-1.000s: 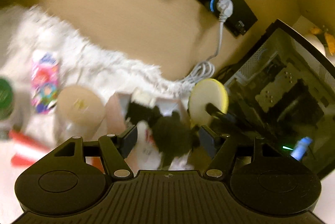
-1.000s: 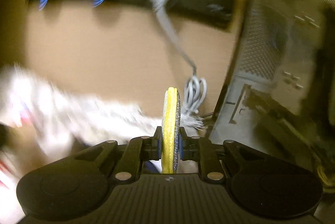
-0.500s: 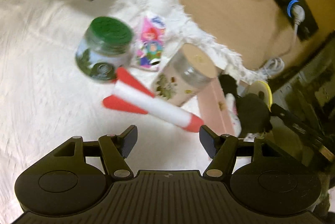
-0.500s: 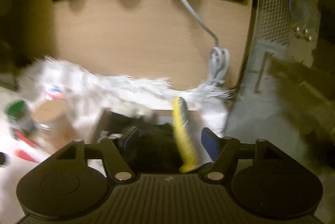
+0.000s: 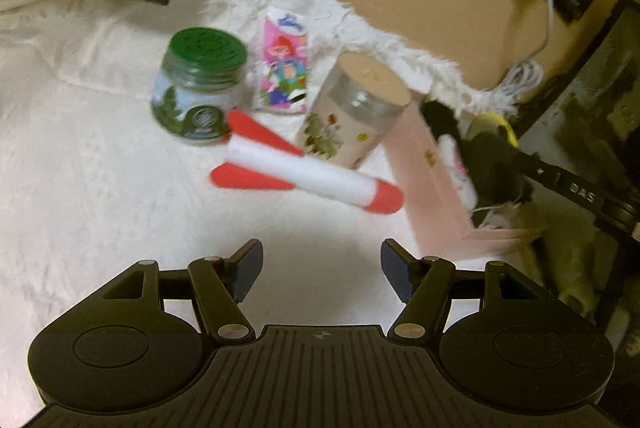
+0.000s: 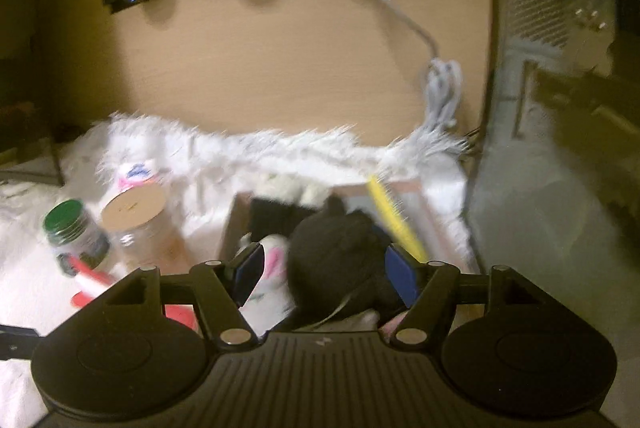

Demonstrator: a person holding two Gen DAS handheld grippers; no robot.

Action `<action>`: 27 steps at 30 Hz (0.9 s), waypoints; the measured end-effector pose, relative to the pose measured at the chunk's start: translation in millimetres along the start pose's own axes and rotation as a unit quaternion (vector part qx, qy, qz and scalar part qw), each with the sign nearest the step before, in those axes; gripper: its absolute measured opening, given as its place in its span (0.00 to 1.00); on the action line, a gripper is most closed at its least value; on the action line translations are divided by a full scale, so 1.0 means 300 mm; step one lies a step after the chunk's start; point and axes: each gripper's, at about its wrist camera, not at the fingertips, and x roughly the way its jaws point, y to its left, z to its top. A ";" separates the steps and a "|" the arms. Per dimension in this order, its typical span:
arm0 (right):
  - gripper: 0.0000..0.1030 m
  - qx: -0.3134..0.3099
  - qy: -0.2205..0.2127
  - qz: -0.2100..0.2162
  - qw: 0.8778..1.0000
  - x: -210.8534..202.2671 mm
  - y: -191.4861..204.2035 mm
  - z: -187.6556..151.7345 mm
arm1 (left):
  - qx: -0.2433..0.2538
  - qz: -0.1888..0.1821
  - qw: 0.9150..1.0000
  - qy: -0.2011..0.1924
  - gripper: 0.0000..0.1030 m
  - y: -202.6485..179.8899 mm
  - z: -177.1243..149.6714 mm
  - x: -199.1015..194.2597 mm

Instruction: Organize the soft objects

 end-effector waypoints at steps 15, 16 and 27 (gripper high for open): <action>0.75 -0.161 0.054 0.157 0.973 0.029 0.393 0.007 | -0.066 0.046 0.997 0.005 0.68 0.134 -0.046 -0.042; 0.75 -0.154 0.057 0.166 0.972 0.034 0.417 0.040 | -0.068 0.049 0.996 0.003 0.68 0.144 -0.046 -0.050; 0.75 -0.243 0.182 0.157 0.940 0.243 0.564 0.014 | -0.106 0.057 0.992 -0.025 0.68 0.305 -0.063 -0.168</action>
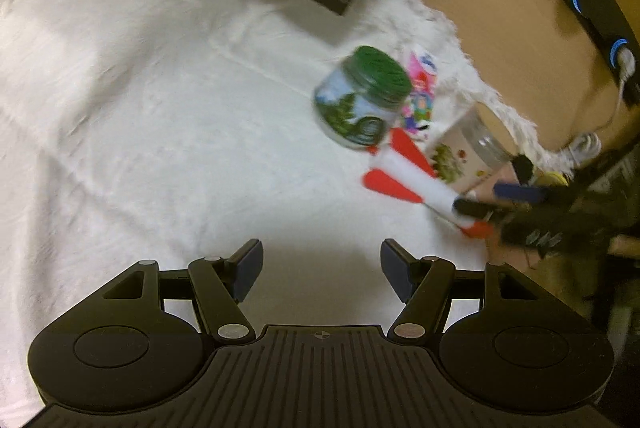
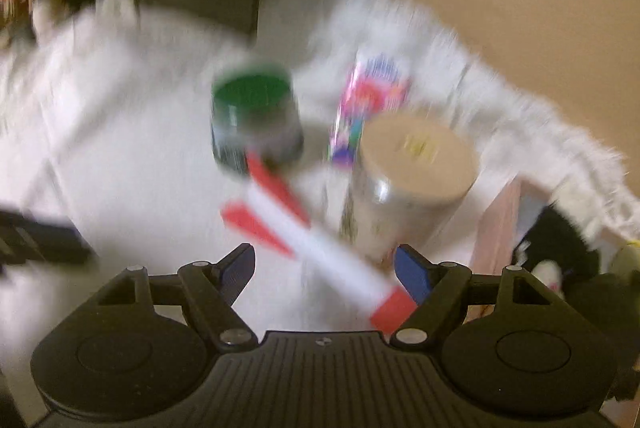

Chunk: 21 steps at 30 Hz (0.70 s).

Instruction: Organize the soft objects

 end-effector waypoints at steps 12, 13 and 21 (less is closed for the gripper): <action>0.34 -0.035 0.034 -0.013 0.999 0.077 0.037 -0.016 | -0.015 0.010 1.000 0.016 0.68 0.097 -0.015 -0.004; 0.31 -0.030 0.031 0.001 0.999 0.052 0.053 -0.024 | -0.009 0.010 1.000 0.016 0.68 0.090 -0.013 -0.007; 0.28 0.059 0.023 0.169 0.983 -0.089 0.195 -0.115 | 0.055 0.021 0.998 0.013 0.68 0.000 -0.003 0.002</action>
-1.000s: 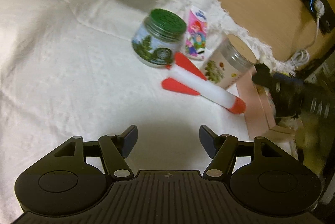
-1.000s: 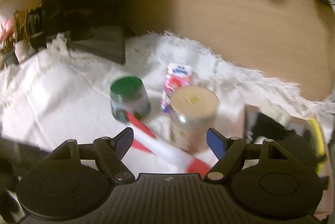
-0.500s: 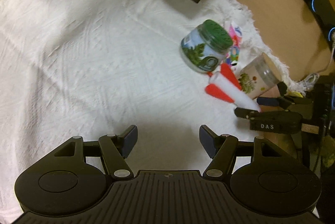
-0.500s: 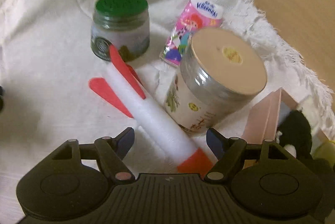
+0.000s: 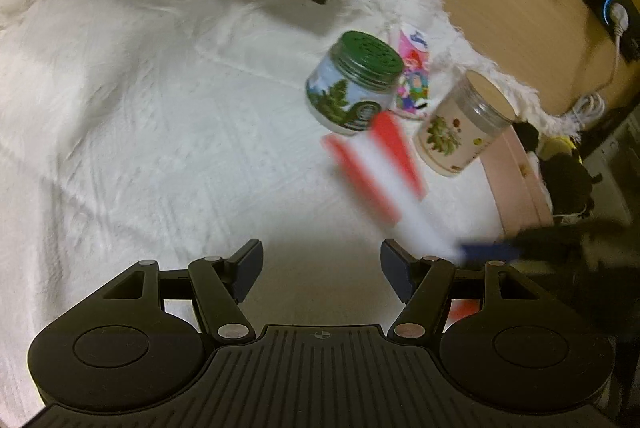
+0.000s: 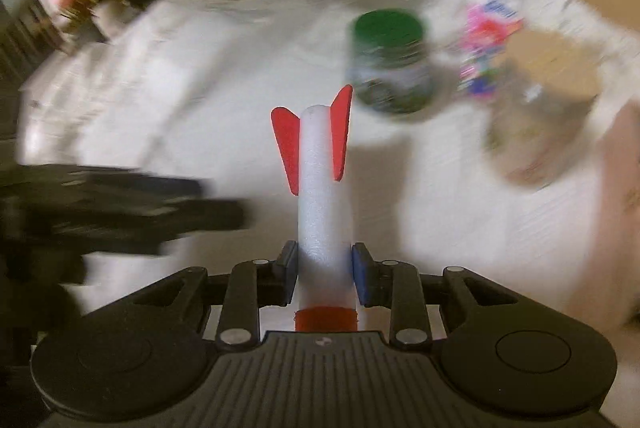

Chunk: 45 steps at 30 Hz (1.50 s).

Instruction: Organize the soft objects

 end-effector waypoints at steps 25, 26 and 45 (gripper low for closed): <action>0.82 0.126 -0.034 -0.212 0.969 -0.134 -0.119 -0.368 | 0.084 -0.004 0.995 0.063 0.67 -0.289 -0.033 0.202; 0.83 0.128 -0.037 -0.211 0.968 -0.140 -0.121 -0.375 | 0.087 -0.001 0.994 0.064 0.64 -0.296 -0.033 0.208; 0.85 0.121 -0.041 -0.202 0.971 -0.157 -0.117 -0.368 | 0.142 0.037 0.987 0.061 0.36 -0.343 -0.041 0.223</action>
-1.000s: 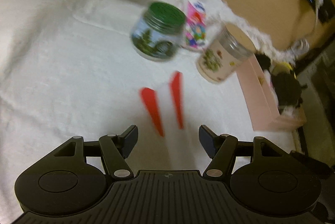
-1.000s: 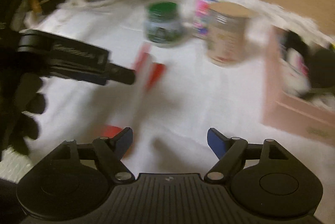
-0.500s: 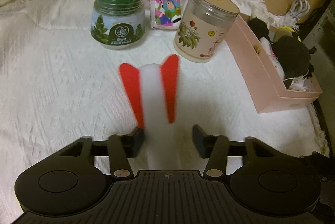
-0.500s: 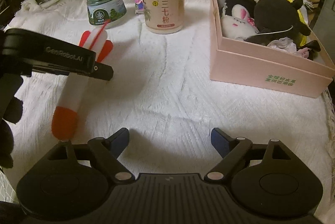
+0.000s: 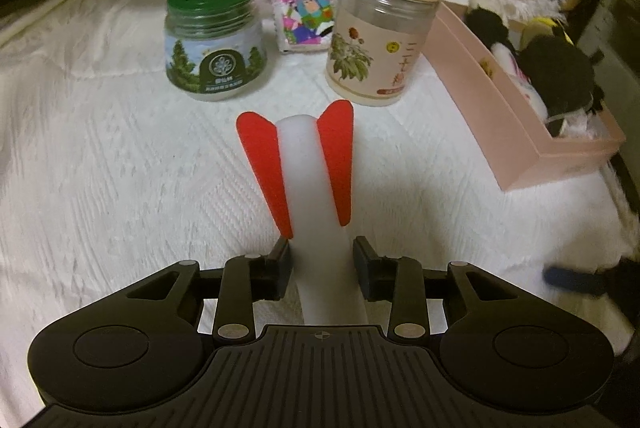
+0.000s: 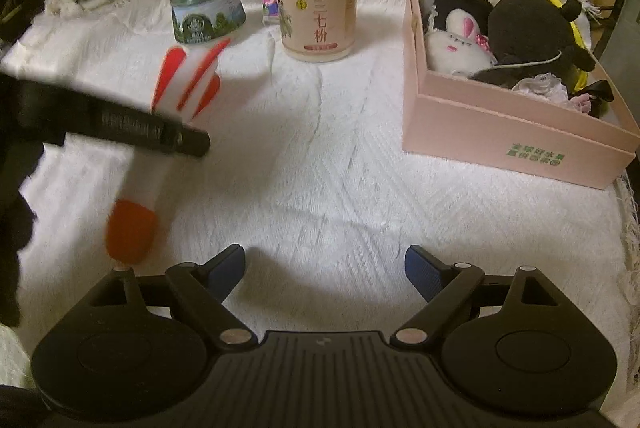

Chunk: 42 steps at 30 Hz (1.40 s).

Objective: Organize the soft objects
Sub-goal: 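Grasp the pink Kleenex tissue pack with the right gripper while the left lifts the rocket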

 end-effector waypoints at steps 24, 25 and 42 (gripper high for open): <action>0.73 0.060 0.113 0.023 0.992 0.461 0.103 1.080 | -0.103 -0.018 0.993 -0.060 0.32 0.619 -0.043 -0.213; 0.73 0.060 0.121 0.017 0.991 0.491 0.115 1.085 | -0.110 -0.020 0.992 -0.058 0.32 0.642 -0.046 -0.211; 0.47 0.024 -0.026 0.047 0.998 -0.117 0.086 1.130 | -0.111 -0.002 0.983 -0.144 0.32 0.770 0.208 -0.370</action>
